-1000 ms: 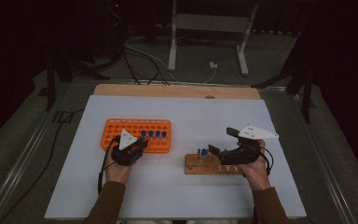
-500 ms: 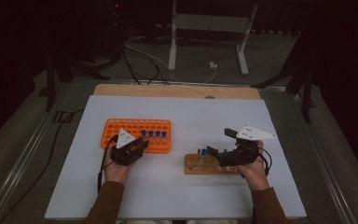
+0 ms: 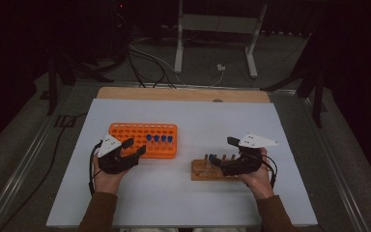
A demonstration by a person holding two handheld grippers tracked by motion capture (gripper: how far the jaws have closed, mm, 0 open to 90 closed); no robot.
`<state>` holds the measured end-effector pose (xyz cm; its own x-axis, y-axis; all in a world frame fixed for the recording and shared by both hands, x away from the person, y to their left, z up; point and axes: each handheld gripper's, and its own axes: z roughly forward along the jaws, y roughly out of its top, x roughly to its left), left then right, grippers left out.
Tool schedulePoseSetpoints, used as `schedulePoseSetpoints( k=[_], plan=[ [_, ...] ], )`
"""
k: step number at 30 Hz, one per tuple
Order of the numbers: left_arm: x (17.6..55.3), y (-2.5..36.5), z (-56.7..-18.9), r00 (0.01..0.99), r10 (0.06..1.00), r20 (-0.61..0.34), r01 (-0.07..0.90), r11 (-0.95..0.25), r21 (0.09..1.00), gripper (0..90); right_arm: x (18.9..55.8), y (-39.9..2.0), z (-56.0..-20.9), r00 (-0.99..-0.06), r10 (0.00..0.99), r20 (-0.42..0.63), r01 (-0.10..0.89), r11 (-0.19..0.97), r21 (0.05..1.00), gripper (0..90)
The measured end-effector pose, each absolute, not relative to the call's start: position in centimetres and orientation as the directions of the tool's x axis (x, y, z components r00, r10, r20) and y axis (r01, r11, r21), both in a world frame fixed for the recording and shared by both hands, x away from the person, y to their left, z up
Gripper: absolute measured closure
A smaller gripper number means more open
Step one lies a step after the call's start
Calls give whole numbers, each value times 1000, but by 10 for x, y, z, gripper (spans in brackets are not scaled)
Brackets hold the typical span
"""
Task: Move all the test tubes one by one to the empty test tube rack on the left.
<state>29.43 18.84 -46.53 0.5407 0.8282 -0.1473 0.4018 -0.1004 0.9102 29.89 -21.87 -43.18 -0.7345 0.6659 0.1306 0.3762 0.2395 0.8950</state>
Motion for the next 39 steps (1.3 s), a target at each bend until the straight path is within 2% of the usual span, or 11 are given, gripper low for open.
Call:
schedulePoseSetpoints(
  k=[2,4,7,9,13,17,22,25,30,39],
  plan=[
    [290,191,-463,536,833,-140,398,-103,912,341,298,-218,-434,-734,666,134,382,241,892,26],
    [286,193,-461,526,840,-131,402,-110,909,247,298,-218,-437,-736,664,133,386,250,888,36],
    [280,197,-461,526,840,-132,403,-109,909,158,296,-219,-440,-742,656,139,394,259,882,50],
    [277,200,-460,524,840,-138,404,-103,909,137,295,-219,-442,-745,653,139,395,263,880,68],
    [271,200,-458,516,847,-127,407,-112,907,7,292,-219,-446,-751,648,128,393,283,875,165],
    [269,200,-456,513,850,-123,398,-108,911,6,292,-217,-450,-756,646,107,390,312,866,302],
    [270,197,-459,506,853,-126,406,-106,908,6,291,-208,-457,-785,615,74,368,368,854,516],
    [270,196,-460,503,855,-125,410,-108,906,6,290,-204,-460,-788,614,52,358,388,849,602],
    [270,194,-461,501,856,-128,413,-107,904,6,288,-201,-461,-789,615,18,331,400,855,684],
    [271,192,-462,499,857,-131,419,-106,902,7,284,-196,-460,-817,576,-15,292,435,852,760]
  ],
)
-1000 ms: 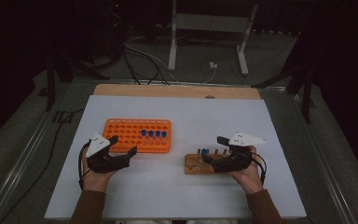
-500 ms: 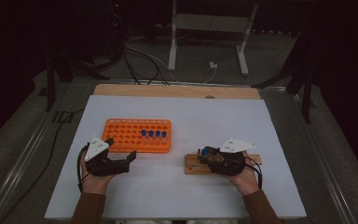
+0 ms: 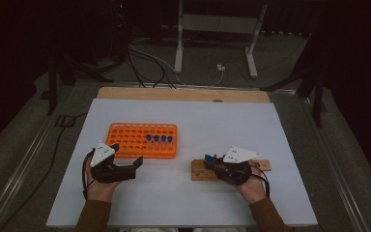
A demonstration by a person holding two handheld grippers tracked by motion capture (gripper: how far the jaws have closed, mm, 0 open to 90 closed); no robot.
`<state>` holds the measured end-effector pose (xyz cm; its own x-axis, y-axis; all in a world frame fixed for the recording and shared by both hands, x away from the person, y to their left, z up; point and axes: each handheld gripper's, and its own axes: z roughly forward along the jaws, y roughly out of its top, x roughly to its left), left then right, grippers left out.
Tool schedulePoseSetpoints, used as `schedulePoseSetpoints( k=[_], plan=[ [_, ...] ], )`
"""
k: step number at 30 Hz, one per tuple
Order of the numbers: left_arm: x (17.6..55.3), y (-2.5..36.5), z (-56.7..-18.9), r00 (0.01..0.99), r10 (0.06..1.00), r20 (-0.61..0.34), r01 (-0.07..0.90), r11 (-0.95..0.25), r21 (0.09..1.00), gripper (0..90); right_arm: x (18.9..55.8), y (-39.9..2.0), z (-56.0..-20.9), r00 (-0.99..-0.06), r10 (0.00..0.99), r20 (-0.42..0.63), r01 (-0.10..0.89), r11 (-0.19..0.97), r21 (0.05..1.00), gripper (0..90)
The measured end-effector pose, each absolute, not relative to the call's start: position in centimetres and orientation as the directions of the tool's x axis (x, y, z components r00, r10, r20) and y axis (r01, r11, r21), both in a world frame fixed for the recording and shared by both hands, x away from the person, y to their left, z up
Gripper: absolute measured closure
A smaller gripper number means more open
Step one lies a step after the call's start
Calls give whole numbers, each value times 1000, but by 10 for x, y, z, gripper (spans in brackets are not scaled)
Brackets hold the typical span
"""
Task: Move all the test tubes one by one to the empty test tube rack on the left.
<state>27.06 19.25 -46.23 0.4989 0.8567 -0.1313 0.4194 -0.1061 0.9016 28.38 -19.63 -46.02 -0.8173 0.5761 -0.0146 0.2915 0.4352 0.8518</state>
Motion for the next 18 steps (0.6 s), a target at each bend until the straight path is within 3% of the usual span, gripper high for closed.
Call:
schedulePoseSetpoints(
  k=[18],
  plan=[
    [269,192,-461,505,852,-139,412,-96,906,6,284,-201,-451,-819,573,11,289,397,871,768]
  ],
)
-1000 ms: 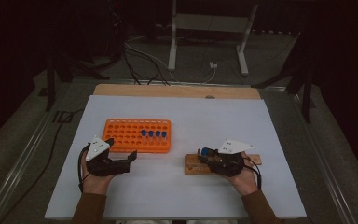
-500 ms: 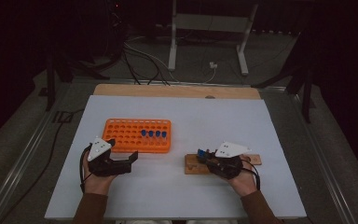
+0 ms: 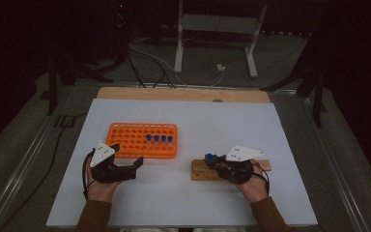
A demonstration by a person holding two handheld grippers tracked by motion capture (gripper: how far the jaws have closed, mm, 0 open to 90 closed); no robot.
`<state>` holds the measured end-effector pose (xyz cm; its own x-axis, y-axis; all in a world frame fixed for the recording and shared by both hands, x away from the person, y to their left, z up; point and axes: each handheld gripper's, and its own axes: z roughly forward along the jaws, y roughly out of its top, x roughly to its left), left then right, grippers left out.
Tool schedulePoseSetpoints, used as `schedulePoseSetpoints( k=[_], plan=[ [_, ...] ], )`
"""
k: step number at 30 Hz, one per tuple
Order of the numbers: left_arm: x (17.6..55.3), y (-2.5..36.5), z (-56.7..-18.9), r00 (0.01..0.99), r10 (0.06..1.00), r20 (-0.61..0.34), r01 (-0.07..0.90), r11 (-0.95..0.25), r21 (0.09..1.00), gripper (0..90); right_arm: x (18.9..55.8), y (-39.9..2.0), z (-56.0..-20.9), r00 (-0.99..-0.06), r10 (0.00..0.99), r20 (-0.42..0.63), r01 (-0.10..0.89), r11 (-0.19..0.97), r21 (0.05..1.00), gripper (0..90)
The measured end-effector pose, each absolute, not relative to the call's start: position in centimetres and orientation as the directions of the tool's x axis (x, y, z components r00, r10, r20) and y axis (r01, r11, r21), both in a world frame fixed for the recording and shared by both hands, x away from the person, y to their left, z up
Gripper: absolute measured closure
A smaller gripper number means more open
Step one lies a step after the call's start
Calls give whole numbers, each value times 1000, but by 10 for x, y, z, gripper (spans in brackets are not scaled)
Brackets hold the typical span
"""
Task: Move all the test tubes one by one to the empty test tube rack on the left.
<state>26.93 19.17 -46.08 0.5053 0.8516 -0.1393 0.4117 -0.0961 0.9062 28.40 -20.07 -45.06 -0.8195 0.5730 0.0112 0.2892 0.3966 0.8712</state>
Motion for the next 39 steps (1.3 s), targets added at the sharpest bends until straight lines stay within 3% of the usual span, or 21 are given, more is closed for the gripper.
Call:
schedulePoseSetpoints(
  k=[26,39],
  plan=[
    [270,170,-443,551,829,-97,355,-127,926,7,285,-218,-400,-810,586,36,267,313,911,769],
    [275,139,-428,618,783,-70,304,-156,940,7,296,-202,-390,-803,594,53,273,288,918,769]
  ],
)
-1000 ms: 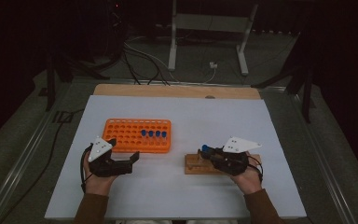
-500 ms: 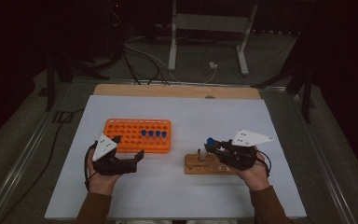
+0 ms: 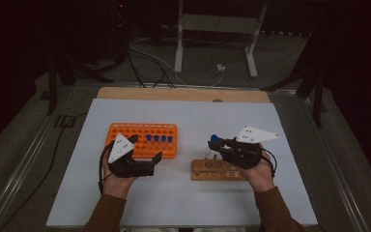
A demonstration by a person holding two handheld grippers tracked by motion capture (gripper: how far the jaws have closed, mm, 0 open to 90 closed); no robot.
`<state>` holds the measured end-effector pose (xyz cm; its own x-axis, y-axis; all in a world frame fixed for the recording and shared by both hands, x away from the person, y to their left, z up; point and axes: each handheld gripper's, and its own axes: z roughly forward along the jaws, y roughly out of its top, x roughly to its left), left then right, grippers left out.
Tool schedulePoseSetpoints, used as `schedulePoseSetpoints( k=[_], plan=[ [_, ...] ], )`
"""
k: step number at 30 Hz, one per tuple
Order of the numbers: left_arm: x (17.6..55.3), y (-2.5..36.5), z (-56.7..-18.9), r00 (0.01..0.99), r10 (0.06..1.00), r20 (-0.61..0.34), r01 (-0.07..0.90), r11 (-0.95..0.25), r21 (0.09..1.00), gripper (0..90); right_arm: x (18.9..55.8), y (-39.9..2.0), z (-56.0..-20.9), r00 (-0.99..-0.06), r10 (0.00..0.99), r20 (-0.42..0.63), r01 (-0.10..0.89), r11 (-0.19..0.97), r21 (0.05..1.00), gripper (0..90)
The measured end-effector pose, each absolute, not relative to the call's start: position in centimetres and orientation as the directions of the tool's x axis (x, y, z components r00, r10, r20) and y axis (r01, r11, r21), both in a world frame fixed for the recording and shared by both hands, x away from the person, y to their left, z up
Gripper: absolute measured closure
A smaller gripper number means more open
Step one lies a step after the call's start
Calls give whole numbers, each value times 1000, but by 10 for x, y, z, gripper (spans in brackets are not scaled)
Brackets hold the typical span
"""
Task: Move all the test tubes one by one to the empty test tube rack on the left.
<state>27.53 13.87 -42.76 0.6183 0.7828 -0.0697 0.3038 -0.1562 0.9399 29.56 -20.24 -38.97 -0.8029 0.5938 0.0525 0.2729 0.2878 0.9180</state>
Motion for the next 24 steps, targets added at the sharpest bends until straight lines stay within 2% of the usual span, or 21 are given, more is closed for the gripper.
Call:
schedulePoseSetpoints(
  k=[12,20,24],
  plan=[
    [282,117,-426,668,740,-78,296,-168,940,15,304,-176,-387,-821,568,61,274,299,914,769],
    [283,101,-424,702,709,-62,288,-204,936,82,307,-160,-386,-832,551,63,276,314,909,769],
    [284,92,-424,720,692,-61,286,-216,933,157,307,-154,-386,-837,543,66,275,313,909,769]
  ],
)
